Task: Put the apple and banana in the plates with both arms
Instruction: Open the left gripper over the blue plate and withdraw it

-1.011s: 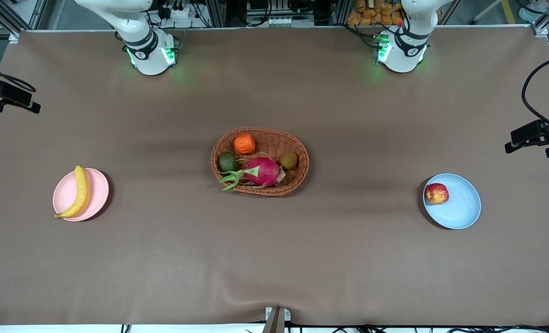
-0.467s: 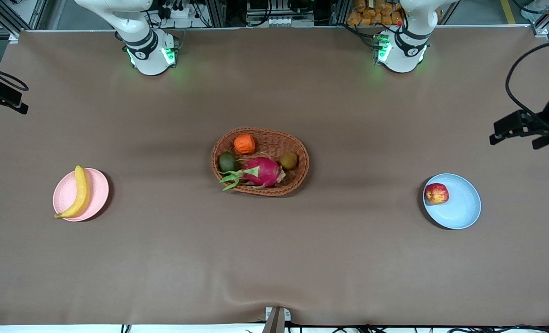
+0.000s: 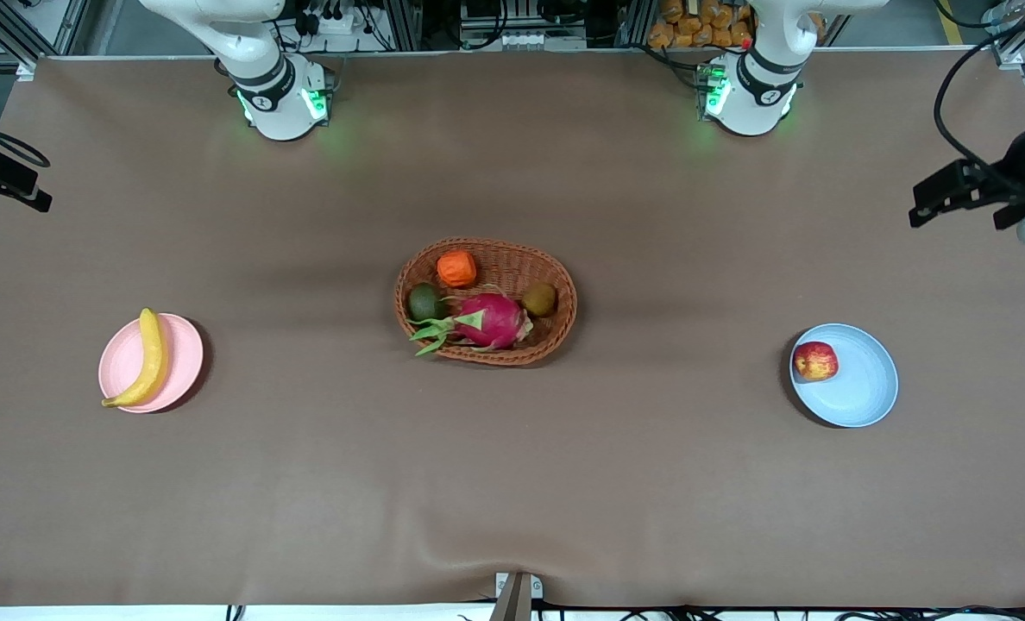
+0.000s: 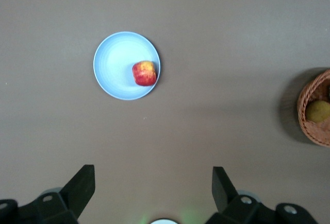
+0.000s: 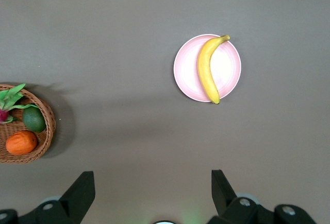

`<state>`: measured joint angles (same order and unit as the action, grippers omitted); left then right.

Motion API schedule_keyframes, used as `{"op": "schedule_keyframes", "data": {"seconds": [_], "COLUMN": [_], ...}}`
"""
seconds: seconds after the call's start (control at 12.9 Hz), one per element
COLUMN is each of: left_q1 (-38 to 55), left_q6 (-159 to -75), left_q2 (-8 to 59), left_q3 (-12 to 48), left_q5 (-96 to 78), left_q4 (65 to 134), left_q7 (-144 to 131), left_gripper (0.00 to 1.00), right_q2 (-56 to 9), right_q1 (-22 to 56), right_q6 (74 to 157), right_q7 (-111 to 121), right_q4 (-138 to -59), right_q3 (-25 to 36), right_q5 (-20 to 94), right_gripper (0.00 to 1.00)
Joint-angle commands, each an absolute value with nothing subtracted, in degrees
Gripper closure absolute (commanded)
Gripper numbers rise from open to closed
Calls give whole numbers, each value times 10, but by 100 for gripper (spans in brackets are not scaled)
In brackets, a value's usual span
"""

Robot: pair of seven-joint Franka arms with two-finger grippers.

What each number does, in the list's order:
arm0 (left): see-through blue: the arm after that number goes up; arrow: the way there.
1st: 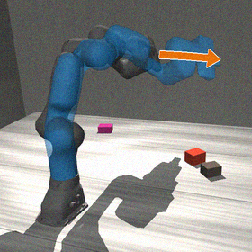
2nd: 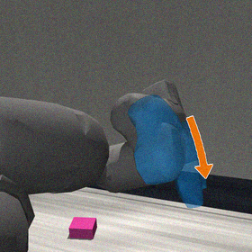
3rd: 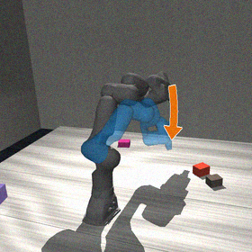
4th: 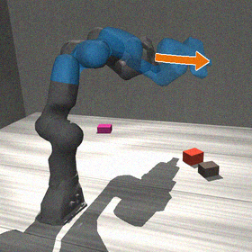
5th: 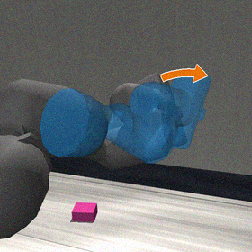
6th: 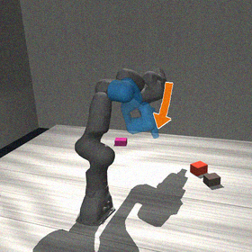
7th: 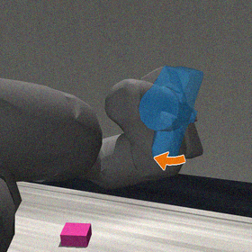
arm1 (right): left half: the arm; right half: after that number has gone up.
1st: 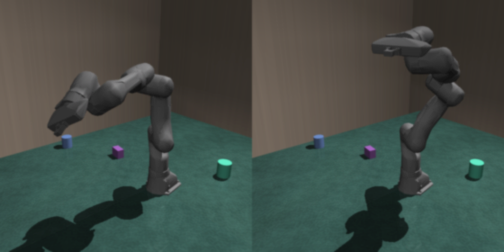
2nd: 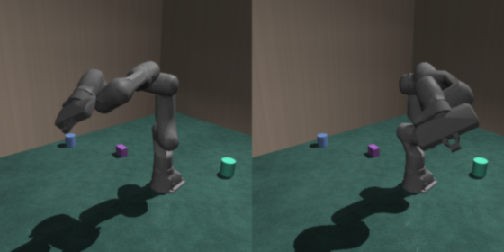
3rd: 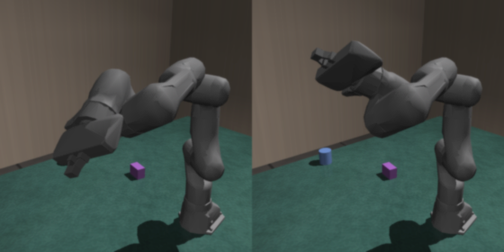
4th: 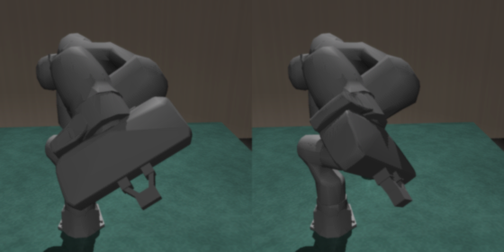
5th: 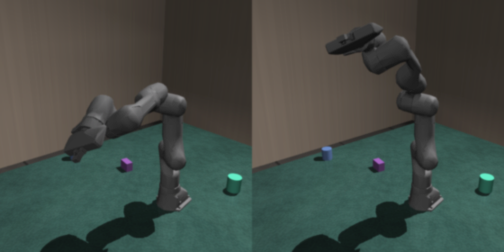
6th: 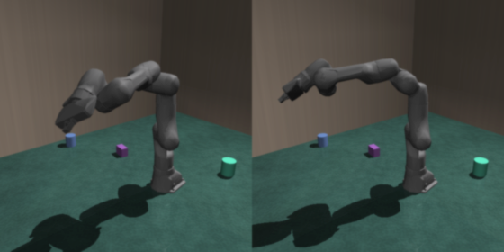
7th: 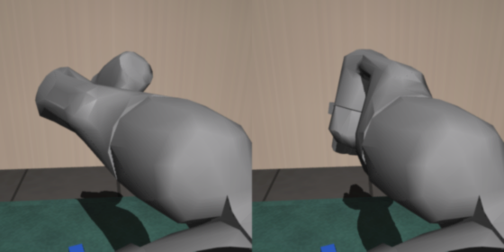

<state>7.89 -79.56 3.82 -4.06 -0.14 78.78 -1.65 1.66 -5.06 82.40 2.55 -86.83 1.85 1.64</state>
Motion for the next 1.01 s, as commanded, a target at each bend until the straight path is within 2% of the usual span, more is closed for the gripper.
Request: {"op": "schedule_keyframes", "data": {"seconds": [0.0, 0.31, 0.47, 0.78, 0.93], "left_q1": [90, 74, 40, 29, -8], "left_q6": [-786, -787, -786, -786, -786], "left_q2": [-11, -28, -43, -50, -42], "left_q3": [-52, -41, 0, 3, 44], "left_q5": [-4, -4, -3, 4, 4], "left_q4": [839, 860, 867, 875, 865], "left_q7": [-27, -29, -30, -25, -26], "left_gripper": [0, 0, 0, 0, 0], "right_q2": [25, 24, 24, 23, 22], "right_q1": [-61, -62, -62, -76, -77], "right_q6": [818, 811, 811, 803, 802], "right_q7": [21, 22, 23, 25, 28], "right_q4": [-875, -875, -875, -875, -875], "right_q3": [15, 16, 17, 18, 18], "right_q5": [27, 27, 25, 25, 25], "right_gripper": [0, 0, 0, 0, 0]}}
